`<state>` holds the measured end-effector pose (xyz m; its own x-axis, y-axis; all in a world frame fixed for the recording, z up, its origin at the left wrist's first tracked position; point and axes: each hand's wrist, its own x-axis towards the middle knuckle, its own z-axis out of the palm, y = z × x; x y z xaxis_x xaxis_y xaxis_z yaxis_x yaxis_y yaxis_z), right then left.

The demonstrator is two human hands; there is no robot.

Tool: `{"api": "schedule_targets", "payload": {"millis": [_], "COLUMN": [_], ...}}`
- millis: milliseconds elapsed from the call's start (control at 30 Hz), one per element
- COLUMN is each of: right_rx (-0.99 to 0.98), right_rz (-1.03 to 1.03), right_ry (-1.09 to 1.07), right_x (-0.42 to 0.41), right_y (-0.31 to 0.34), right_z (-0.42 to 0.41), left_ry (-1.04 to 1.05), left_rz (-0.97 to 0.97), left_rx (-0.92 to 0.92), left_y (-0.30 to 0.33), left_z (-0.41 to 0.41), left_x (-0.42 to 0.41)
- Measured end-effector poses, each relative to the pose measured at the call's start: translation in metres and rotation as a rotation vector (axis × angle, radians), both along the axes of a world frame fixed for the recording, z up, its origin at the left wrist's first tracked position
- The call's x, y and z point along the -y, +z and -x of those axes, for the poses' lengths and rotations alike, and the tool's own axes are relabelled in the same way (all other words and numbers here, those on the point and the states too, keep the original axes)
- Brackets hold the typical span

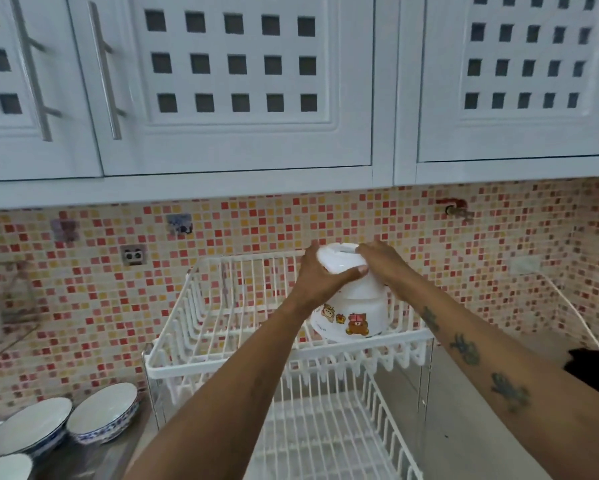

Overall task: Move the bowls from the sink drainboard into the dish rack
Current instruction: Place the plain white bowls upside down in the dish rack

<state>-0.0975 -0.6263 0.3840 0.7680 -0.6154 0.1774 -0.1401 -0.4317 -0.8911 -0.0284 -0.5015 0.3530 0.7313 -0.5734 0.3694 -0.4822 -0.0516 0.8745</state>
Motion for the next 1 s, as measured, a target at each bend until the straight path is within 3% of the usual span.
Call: {"api": "schedule_targets", "payload": {"millis": [267, 833, 1000], "right_rx": [-0.002, -0.042, -0.119], "right_rz": [-0.028, -0.024, 0.098], "right_ry": [0.055, 0.086, 0.092], "right_x": [0.006, 0.011, 0.010], "right_y": [-0.022, -0.033, -0.037], "right_z": [0.003, 0.005, 0.001], "left_ry": [0.007, 0.073, 0.066], "left_rz": [-0.082, -0.177, -0.199], "left_rx": [-0.307, -0.399, -0.395], "left_y": [-0.011, -0.019, -0.020], "left_z": [0.000, -0.009, -0.009], "left_x": [0.009, 0.014, 0.013]}}
